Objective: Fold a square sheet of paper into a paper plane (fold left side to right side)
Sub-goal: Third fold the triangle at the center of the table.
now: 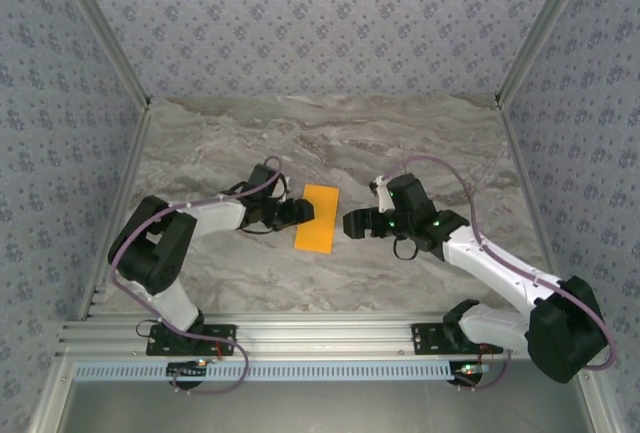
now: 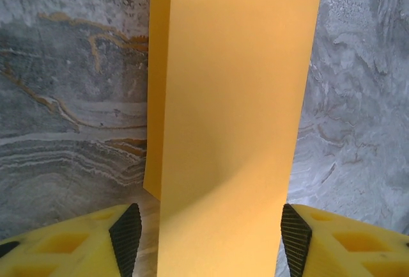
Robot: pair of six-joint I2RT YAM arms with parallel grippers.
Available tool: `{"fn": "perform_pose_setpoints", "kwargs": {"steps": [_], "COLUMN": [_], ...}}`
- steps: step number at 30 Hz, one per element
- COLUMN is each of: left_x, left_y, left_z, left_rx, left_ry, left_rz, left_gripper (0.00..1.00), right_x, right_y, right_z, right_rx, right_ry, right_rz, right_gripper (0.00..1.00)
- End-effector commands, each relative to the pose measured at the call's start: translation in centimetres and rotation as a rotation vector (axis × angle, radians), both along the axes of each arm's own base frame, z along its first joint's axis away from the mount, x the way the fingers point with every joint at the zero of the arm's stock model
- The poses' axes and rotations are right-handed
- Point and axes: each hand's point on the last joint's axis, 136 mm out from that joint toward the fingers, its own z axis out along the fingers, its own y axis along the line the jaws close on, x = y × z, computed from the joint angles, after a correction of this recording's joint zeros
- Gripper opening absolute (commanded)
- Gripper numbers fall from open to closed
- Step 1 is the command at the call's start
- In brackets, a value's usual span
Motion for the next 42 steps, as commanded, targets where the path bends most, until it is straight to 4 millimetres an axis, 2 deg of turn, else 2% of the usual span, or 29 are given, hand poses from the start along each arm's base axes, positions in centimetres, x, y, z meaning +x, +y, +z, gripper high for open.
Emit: {"fn": "perform_pose_setpoints", "kwargs": {"steps": [1,4,12,17,23,27,32,38,42], "left_x": [-0.3,-0.4,-0.4,-0.6,-1.0,-1.2,-1.3,-1.5,-1.6], "left_y": [-0.4,-0.5,-0.7,-0.7,-0.9,-0.9,-1.0,-1.1,-1.1], "left_z": [-0.3,-0.3,0.7,1.4,2.0,2.3,2.5,2.6,2.6], "left_rx": [-0.023,-0.034,-0.062,-0.073,-0.080,-0.083,-0.088,-0.089,-0.087], "left_ry": [0.015,0.019,0.013,0.014,0.017,0.017,0.020,0.023,0.024], "left_rz": [-0.022,-0.022,-0.014,-0.004,-0.009,-0.011,-0.016,-0.020,-0.021], "left_gripper": [0.58,0.52,0.30,0.15,0.05,0.04,0.02,0.02,0.02], "right_x": [-0.1,-0.4,-1.7,-3.1,-4.9,-5.3,-4.7,-3.1,-2.0], "right_y": [1.0,1.6,3.8,5.5,7.9,9.3,10.9,12.5,12.8], "right_z": [0.4,0.1,-1.5,-2.6,-4.3,-6.1,-7.6,-7.6,-7.5], "right_rx": [-0.004,-0.052,-0.152,-0.258,-0.384,-0.475,-0.541,-0.552,-0.538], "right_ry": [-0.029,-0.062,-0.187,-0.378,-0.580,-0.616,-0.651,-0.679,-0.682], "right_rz": [0.040,0.069,0.185,0.330,0.489,0.552,0.576,0.548,0.514], "right_gripper": [0.92,0.92,0.92,0.94,0.96,0.96,0.95,0.88,0.84]}}
